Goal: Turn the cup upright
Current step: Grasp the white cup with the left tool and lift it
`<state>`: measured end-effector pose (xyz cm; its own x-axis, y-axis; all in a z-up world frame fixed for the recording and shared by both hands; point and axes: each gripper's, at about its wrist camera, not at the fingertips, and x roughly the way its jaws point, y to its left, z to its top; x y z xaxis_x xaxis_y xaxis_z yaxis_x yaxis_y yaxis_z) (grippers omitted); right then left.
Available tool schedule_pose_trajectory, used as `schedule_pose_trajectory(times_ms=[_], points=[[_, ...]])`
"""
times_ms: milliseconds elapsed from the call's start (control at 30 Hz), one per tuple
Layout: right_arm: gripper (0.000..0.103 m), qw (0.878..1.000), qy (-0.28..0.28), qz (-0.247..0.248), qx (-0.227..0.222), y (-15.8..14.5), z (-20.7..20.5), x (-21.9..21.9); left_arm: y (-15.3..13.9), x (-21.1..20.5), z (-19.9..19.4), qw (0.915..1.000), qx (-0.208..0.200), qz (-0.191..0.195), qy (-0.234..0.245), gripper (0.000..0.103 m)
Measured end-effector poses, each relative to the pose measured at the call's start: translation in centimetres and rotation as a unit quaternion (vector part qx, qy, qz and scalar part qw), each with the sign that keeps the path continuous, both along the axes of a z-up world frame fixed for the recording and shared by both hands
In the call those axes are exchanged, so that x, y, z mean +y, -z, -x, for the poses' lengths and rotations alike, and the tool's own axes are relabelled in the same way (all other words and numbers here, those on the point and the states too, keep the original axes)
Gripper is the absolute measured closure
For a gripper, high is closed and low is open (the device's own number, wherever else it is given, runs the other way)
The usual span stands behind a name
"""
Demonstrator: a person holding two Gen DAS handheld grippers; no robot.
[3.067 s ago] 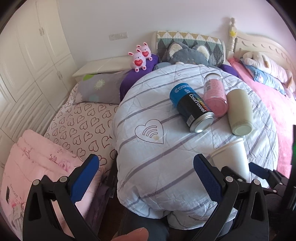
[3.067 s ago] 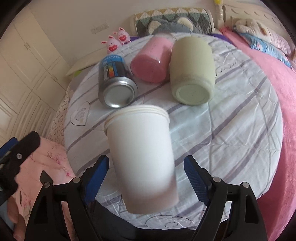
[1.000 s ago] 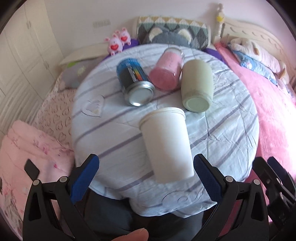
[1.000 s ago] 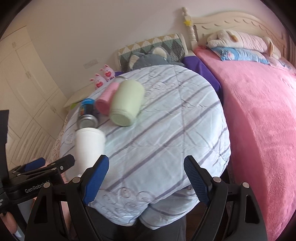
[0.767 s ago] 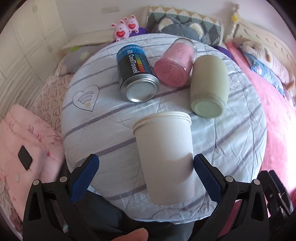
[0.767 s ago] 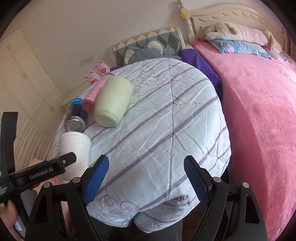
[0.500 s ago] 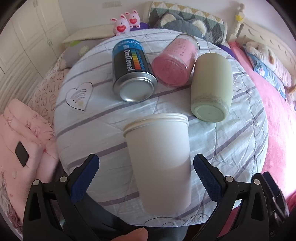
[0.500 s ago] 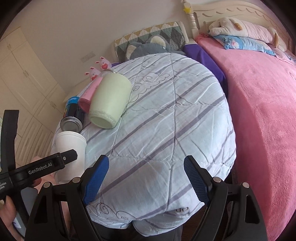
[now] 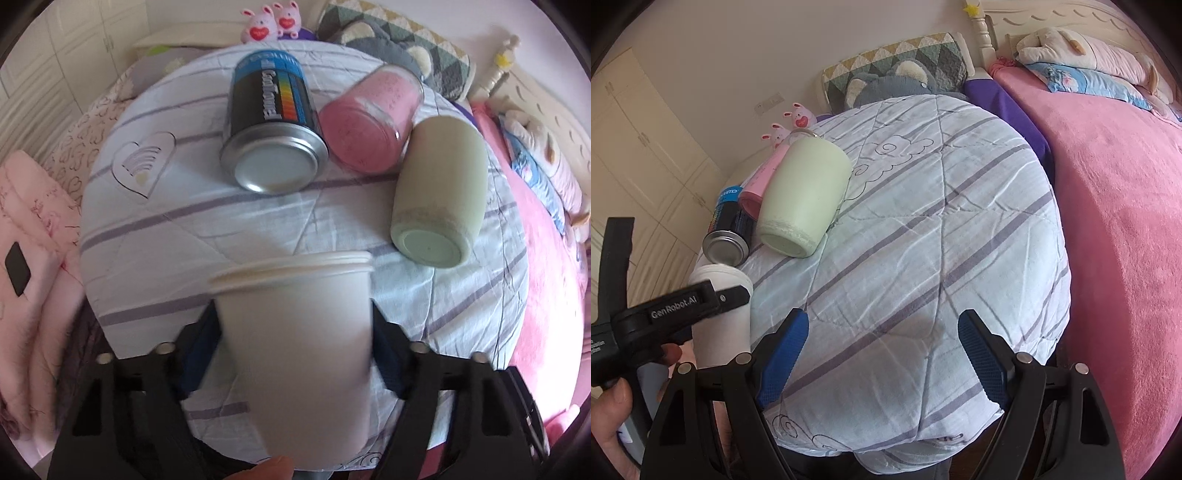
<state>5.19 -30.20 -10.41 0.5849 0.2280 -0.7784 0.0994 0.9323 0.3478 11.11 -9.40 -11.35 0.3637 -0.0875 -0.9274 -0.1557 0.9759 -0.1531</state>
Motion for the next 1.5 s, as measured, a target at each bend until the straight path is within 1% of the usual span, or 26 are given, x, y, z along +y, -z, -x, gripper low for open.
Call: schedule_pose_trajectory(times_ms=[100,167,233,300,333,467,533,733,867,1000,1067,1133,1200,1233,1300,1500], points=[[0.019,1.000,-0.001,0.001,-0.001,-0.1,-0.1,0.0,-0.2,0.0,0.2,0.9999,-0.011,0.002,0.013,0.033],[0.019,1.000,0.000,0.001,-0.001,-0.1,-0.1,0.1,-0.8,0.3,0.4,0.9994,-0.029,0.001,0.021,0.034],[0.019,1.000,0.001,0.000,0.000,-0.1,0.0,0.2,-2.0,0.4,0.9,0.9974,-0.063,-0.012,0.034,0.034],[0.019,1.000,0.002,-0.002,0.000,-0.1,0.2,0.3,-3.1,0.3,1.3,0.9937,-0.099,-0.032,0.042,0.034],[0.019,1.000,0.003,-0.002,-0.001,-0.2,0.3,0.4,-3.7,0.2,1.7,0.9903,-0.122,-0.047,0.047,0.034],[0.019,1.000,0.006,-0.001,-0.003,-0.5,0.7,0.8,-4.5,0.4,2.5,0.9804,-0.175,-0.071,0.057,0.035],[0.019,1.000,0.007,0.002,-0.003,-0.6,1.0,1.1,-4.2,0.4,2.6,0.9781,-0.183,-0.072,0.069,0.035],[0.019,1.000,0.012,0.009,-0.006,-1.1,2.0,1.9,-3.3,-0.4,2.9,0.9761,-0.182,-0.071,0.095,0.035],[0.019,1.000,0.017,0.014,-0.008,-1.6,2.5,2.1,-4.8,-0.7,4.5,0.9666,-0.220,-0.074,0.110,0.035],[0.019,1.000,0.022,0.018,-0.014,-2.2,2.9,2.3,-5.9,-0.6,5.8,0.9528,-0.268,-0.081,0.116,0.035],[0.019,0.999,0.022,0.020,-0.015,-2.4,3.2,2.5,-5.7,-0.7,6.4,0.9425,-0.299,-0.091,0.119,0.035],[0.019,0.999,0.023,0.022,-0.015,-2.4,3.5,2.7,-4.3,-1.2,6.4,0.9340,-0.313,-0.114,0.129,0.035],[0.019,0.999,0.021,0.024,-0.014,-2.5,4.0,3.1,-3.0,-1.3,6.3,0.9312,-0.318,-0.118,0.133,0.035],[0.019,0.999,0.020,0.026,-0.014,-2.5,4.2,3.3,-2.2,-1.2,6.1,0.9316,-0.316,-0.117,0.135,0.035],[0.019,0.999,0.019,0.030,-0.012,-2.6,4.7,3.6,-1.6,-1.0,6.3,0.9309,-0.321,-0.113,0.133,0.035],[0.019,0.999,0.026,0.038,-0.017,-3.2,6.0,3.9,-1.2,-0.8,7.2,0.9194,-0.353,-0.109,0.136,0.035]])
